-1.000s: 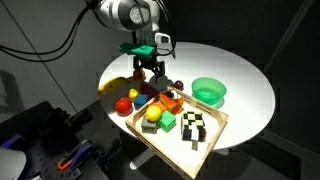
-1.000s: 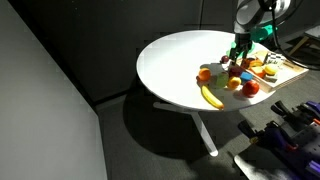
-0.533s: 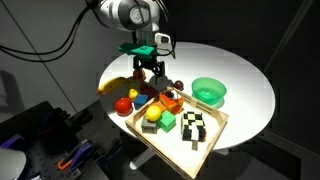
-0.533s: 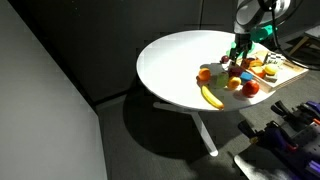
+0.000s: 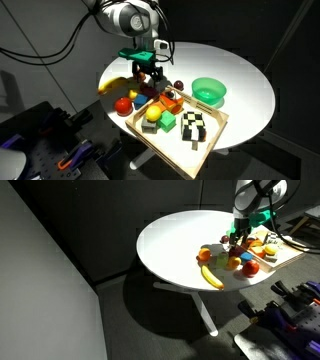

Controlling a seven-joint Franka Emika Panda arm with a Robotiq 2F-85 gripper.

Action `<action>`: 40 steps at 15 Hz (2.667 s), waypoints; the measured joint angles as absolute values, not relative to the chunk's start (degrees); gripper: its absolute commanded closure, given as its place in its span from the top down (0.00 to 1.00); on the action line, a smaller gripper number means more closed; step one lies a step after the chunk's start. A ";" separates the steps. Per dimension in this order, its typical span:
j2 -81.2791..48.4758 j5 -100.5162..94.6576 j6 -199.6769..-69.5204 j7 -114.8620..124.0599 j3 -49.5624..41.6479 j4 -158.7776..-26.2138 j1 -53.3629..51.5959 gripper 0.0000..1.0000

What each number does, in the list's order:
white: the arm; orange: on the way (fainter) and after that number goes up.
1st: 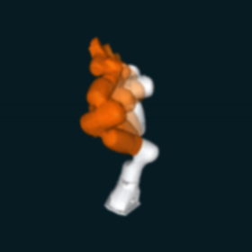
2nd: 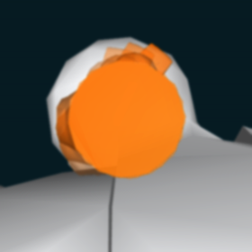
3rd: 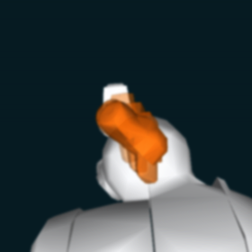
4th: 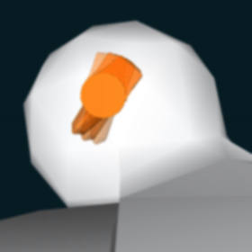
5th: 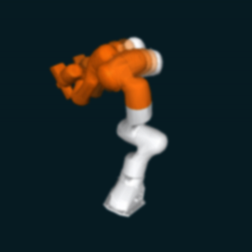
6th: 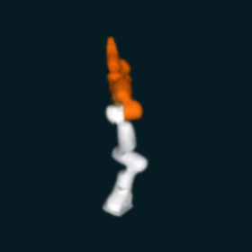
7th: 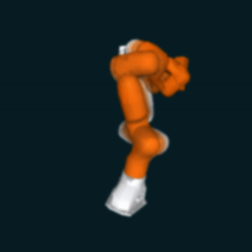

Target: Pick up the purple block and put it in the wooden tray

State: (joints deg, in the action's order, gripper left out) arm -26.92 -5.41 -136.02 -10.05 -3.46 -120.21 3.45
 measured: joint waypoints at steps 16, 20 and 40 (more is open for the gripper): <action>-29.93 -5.47 -139.75 -7.81 -4.00 -119.77 3.30 1.00; -30.45 -5.47 -139.53 -7.95 -3.93 -119.72 3.17 1.00; -31.11 -5.47 -139.26 -8.33 -3.74 -119.25 3.17 0.31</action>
